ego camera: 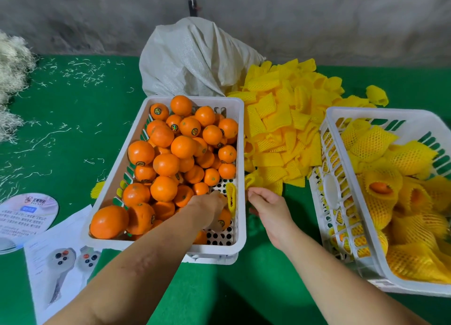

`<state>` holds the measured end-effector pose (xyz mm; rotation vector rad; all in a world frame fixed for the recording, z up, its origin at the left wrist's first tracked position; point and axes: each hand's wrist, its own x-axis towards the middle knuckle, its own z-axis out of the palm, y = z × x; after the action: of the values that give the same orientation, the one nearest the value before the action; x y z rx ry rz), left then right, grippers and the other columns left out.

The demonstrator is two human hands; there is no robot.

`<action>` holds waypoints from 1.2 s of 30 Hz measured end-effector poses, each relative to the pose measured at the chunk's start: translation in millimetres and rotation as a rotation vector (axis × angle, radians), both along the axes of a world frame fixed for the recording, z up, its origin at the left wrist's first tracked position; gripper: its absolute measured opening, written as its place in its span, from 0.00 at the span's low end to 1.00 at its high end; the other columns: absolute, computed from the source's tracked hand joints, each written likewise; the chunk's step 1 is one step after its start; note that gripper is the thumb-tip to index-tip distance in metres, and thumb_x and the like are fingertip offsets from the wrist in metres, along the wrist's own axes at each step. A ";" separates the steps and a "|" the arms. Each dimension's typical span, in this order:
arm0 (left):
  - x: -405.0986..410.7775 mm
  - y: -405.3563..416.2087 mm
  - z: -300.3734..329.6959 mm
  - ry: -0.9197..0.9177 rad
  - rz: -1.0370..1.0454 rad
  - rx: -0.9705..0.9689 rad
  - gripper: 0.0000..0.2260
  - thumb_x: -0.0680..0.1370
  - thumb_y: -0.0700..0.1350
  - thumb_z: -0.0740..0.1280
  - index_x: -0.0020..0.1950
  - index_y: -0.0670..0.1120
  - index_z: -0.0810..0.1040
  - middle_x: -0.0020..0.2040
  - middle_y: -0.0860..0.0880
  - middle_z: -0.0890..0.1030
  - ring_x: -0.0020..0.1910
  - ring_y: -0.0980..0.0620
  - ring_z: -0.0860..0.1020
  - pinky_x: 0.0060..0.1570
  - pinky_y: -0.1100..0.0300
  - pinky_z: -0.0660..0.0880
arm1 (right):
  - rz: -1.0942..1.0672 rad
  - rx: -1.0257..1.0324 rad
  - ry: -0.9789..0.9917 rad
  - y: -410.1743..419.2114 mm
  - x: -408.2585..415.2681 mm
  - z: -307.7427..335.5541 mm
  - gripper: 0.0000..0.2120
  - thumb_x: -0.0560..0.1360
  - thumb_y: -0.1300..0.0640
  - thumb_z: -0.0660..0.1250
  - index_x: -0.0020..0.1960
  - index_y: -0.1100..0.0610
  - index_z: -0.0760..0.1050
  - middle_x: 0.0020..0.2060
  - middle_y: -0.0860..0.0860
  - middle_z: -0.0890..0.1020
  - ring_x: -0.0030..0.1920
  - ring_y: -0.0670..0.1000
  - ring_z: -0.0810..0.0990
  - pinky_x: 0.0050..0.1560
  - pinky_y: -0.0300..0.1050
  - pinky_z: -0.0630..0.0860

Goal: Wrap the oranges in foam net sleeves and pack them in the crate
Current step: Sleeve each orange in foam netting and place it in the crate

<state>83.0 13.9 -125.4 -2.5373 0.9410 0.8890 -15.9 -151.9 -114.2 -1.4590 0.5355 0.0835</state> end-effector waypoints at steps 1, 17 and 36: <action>1.5 6.3 2.2 0.010 0.110 -0.111 0.33 0.78 0.60 0.73 0.78 0.53 0.66 0.67 0.48 0.74 0.60 0.42 0.77 0.59 0.43 0.81 | 0.001 -0.005 -0.002 3.2 3.0 1.8 0.05 0.78 0.49 0.71 0.52 0.44 0.85 0.50 0.45 0.87 0.57 0.51 0.83 0.60 0.52 0.78; -87.5 -4.0 87.7 0.904 1.060 -1.774 0.28 0.77 0.45 0.74 0.77 0.43 0.73 0.70 0.43 0.80 0.68 0.43 0.81 0.61 0.50 0.81 | -0.084 -0.455 -0.339 4.5 11.1 58.5 0.15 0.77 0.62 0.72 0.45 0.41 0.76 0.42 0.37 0.83 0.45 0.39 0.81 0.45 0.36 0.77; -86.7 -21.6 76.3 0.173 1.151 -1.718 0.34 0.67 0.62 0.79 0.65 0.61 0.64 0.63 0.47 0.76 0.56 0.51 0.84 0.57 0.41 0.83 | 0.053 -0.386 -0.424 -4.6 -24.2 94.7 0.08 0.81 0.56 0.70 0.50 0.42 0.79 0.44 0.40 0.84 0.46 0.43 0.82 0.51 0.50 0.81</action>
<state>-3.6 -7.7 -49.1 -4.7440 -0.1658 0.3938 -40.1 -156.5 -19.4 -1.8049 0.1683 -0.2976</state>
